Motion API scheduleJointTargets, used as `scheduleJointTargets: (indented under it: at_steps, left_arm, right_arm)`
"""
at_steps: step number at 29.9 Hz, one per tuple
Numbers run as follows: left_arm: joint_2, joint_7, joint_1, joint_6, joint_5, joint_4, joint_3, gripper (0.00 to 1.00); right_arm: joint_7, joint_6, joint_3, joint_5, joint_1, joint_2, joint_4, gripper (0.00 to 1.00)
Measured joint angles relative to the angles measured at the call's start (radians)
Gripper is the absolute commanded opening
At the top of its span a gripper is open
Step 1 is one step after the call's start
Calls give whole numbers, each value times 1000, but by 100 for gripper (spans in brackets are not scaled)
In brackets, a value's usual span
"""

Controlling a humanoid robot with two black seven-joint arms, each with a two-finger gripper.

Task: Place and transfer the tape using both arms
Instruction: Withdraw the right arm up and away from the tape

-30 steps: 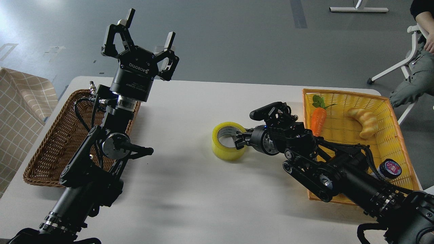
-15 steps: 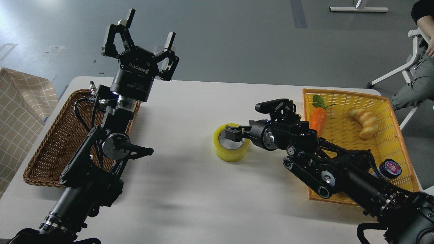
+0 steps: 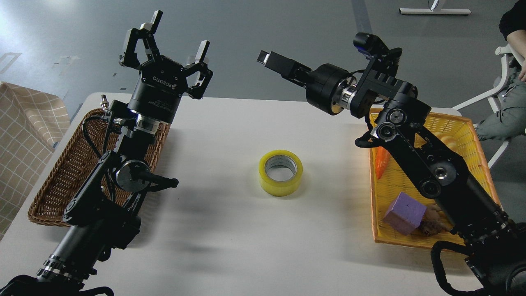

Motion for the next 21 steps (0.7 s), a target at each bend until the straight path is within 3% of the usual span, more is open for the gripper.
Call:
scheduleJointTargets:
  at_steps: [12,21]
  left_arm:
    - [36,15,-4,0,4,1,2,98]
    - [27,15,-4,0,2,-3,0,98]
  right_arm:
    - [11,27,159,508,-77,-371,243,99]
    - [83,27,484,563,-272,-404,294,99]
